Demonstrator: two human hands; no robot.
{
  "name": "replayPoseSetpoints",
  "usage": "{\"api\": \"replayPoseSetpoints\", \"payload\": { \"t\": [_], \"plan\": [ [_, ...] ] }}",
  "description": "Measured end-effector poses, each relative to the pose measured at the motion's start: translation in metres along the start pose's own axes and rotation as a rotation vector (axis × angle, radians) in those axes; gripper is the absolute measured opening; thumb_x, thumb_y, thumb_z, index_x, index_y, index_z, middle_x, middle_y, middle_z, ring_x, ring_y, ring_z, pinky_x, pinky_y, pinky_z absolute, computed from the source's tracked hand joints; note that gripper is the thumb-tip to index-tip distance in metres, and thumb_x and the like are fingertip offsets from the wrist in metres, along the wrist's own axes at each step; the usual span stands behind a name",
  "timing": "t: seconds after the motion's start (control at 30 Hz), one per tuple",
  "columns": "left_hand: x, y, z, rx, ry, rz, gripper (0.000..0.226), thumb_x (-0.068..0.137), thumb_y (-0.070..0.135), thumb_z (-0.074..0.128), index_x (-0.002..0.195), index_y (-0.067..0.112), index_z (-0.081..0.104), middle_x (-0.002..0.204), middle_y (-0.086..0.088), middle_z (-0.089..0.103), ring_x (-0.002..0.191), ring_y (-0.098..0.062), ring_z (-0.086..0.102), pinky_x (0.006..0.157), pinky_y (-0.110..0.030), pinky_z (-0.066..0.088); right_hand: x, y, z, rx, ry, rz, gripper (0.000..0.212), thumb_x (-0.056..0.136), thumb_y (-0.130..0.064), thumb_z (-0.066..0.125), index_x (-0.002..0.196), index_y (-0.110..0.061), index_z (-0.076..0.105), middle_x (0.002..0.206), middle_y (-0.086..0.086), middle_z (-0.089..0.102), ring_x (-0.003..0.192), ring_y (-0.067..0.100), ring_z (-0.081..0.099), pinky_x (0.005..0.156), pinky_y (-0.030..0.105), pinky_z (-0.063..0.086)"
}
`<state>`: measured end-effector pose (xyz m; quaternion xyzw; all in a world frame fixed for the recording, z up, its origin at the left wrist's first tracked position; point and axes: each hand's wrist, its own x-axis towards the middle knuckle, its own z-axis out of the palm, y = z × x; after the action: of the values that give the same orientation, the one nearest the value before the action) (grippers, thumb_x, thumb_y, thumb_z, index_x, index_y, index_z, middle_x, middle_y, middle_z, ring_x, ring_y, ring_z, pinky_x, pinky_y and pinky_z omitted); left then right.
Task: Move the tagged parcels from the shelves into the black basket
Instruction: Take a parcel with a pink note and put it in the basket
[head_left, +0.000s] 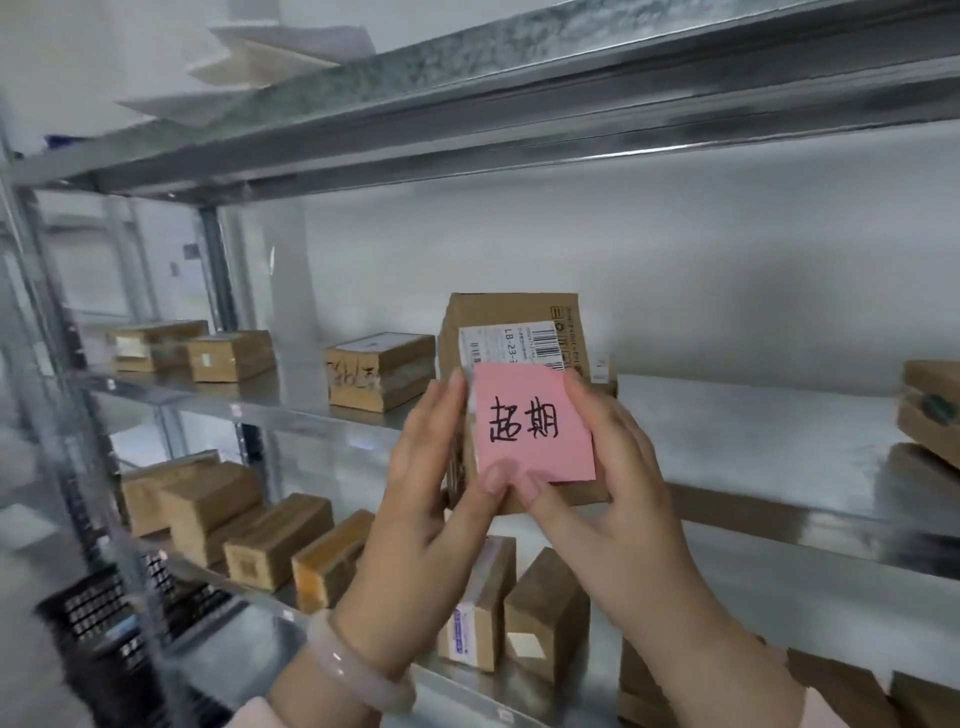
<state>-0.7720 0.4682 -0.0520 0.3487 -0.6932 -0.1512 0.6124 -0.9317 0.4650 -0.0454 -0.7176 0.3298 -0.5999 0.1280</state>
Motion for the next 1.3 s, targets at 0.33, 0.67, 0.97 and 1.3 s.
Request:
{"api": "replayPoseSetpoints", "payload": {
  "t": [0.33, 0.67, 0.97, 1.3],
  "plan": [
    [-0.066, -0.068, -0.191, 0.122, 0.127, -0.221, 0.052, 0.085, 0.066, 0.052, 0.135, 0.059, 0.04, 0.147, 0.018, 0.042, 0.143, -0.016, 0.032, 0.115, -0.05, 0.031, -0.021, -0.032, 0.205, 0.1, -0.266, 0.064, 0.076, 0.072, -0.054, 0.067, 0.139, -0.051, 0.033, 0.137, -0.025, 0.036, 0.13, -0.001, 0.038, 0.101, 0.024, 0.043],
    [-0.163, -0.128, -0.415, 0.183, 0.303, -0.444, 0.057, 0.079, 0.051, 0.06, 0.133, 0.056, 0.042, 0.143, 0.013, 0.049, 0.137, -0.01, 0.041, 0.116, -0.045, 0.032, -0.058, -0.102, 0.417, 0.118, -0.66, 0.041, 0.068, 0.085, -0.045, 0.063, 0.135, -0.062, 0.019, 0.134, -0.043, 0.025, 0.122, -0.025, 0.023, 0.09, 0.003, 0.03],
    [-0.218, -0.181, -0.525, 0.223, 0.396, -0.597, 0.054, 0.073, 0.056, 0.058, 0.125, 0.064, 0.044, 0.137, 0.014, 0.052, 0.134, -0.009, 0.042, 0.115, -0.044, 0.033, -0.083, -0.116, 0.55, -0.02, -0.907, -0.009, 0.07, 0.086, -0.061, 0.052, 0.142, -0.058, 0.009, 0.153, -0.029, 0.012, 0.139, -0.007, 0.012, 0.114, 0.027, 0.025],
    [-0.208, -0.294, -0.615, 0.186, 0.391, -0.715, 0.053, 0.076, 0.052, 0.059, 0.127, 0.062, 0.044, 0.132, 0.008, 0.056, 0.129, -0.015, 0.048, 0.109, -0.048, 0.039, -0.046, -0.068, 0.702, -0.131, -0.988, -0.008, 0.062, 0.086, -0.069, 0.035, 0.143, -0.054, 0.015, 0.156, -0.019, 0.009, 0.143, 0.008, 0.014, 0.114, 0.037, 0.027]
  ]
}}
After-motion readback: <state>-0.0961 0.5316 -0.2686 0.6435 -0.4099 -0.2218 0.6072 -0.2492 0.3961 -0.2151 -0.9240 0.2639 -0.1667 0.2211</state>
